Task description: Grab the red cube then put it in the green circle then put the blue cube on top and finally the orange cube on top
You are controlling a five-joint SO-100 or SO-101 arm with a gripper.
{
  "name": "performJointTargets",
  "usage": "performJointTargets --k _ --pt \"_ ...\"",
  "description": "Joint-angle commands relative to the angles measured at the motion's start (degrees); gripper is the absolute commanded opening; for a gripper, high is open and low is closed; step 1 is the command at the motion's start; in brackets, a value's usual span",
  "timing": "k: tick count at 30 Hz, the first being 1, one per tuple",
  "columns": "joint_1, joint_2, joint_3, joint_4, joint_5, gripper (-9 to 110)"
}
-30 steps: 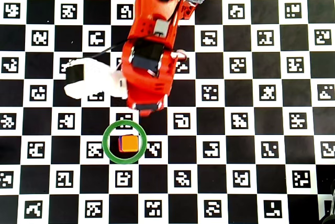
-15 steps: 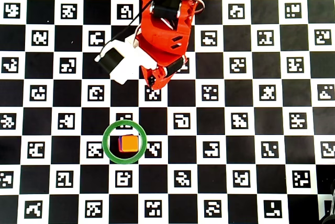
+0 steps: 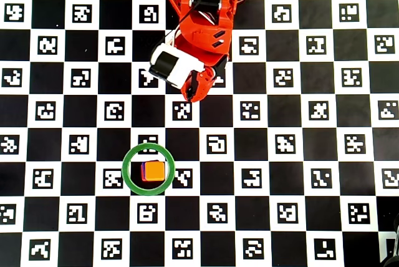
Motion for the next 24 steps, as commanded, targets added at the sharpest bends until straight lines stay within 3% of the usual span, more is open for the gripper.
performJointTargets --k 1,15,24 --pt "-0.09 6.77 4.48 -1.67 -2.29 -6" --pt "-2.20 18.46 18.37 5.45 -8.44 -6" --pt "-5.10 22.41 19.16 17.49 -14.33 -6"
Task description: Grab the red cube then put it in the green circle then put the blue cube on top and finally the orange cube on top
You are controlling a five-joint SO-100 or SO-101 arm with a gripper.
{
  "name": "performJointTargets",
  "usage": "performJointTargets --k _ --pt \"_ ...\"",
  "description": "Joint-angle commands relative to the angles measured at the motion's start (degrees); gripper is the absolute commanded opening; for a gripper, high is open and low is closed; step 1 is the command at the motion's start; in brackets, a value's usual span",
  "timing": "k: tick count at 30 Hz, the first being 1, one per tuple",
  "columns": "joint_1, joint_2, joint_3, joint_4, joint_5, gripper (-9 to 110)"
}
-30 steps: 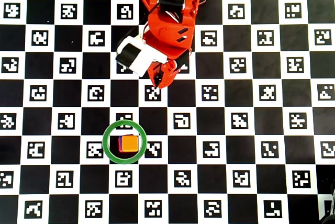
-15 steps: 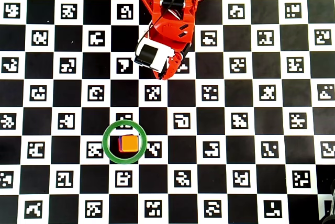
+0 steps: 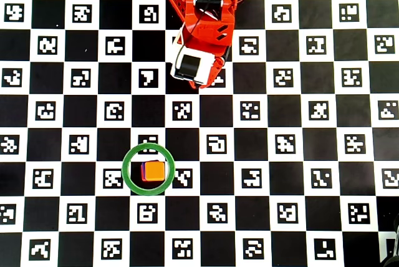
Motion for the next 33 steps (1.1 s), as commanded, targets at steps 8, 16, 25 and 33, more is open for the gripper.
performJointTargets --k 8,16,25,33 --pt "-1.93 6.86 3.08 8.96 0.53 -6" --pt "-3.78 10.20 3.16 10.72 -0.09 -6" --pt "-3.78 10.20 3.16 10.72 -0.09 -6" --pt "-3.78 10.20 3.16 10.72 -0.09 -6"
